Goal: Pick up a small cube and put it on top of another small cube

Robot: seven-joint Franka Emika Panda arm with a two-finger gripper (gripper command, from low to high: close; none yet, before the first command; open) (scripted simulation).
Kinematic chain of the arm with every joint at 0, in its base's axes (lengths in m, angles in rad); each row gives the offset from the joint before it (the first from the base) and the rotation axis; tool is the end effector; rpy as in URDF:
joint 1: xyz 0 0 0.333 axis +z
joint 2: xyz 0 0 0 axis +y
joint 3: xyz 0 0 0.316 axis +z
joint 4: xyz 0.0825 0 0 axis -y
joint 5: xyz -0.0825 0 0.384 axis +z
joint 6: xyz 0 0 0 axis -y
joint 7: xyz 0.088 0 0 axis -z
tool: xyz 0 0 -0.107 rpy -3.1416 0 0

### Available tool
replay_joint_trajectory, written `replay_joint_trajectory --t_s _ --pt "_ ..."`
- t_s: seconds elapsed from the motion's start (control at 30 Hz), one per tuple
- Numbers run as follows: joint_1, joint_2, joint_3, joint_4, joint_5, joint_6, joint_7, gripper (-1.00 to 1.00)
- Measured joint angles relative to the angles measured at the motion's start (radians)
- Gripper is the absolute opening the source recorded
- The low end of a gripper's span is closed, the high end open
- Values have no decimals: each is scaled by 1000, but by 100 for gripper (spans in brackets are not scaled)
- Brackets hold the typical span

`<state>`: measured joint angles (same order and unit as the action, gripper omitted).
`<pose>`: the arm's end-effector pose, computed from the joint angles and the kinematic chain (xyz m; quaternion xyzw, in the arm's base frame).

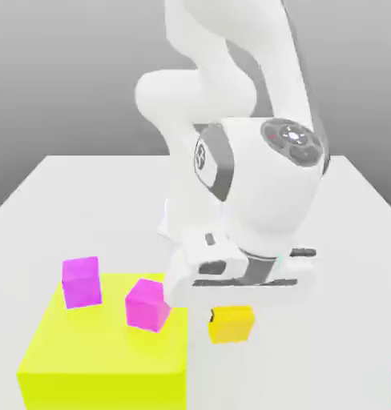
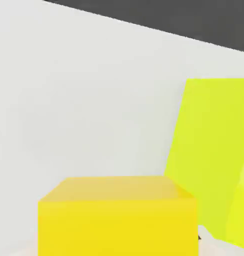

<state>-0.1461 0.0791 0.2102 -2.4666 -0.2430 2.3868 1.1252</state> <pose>0.4605 0.0284 0.2513 0.9021 -0.4192 -0.0260 0.0993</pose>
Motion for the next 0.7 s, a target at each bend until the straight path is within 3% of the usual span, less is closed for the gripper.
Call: replay_joint_trajectory --t_s 0.5,0.67,0.7 --pt "-267 -353 -155 -116 239 -70 760 -100" --pt "-333 -295 -180 -206 252 72 904 -100" --pt "-334 -275 -180 -216 253 102 907 100"
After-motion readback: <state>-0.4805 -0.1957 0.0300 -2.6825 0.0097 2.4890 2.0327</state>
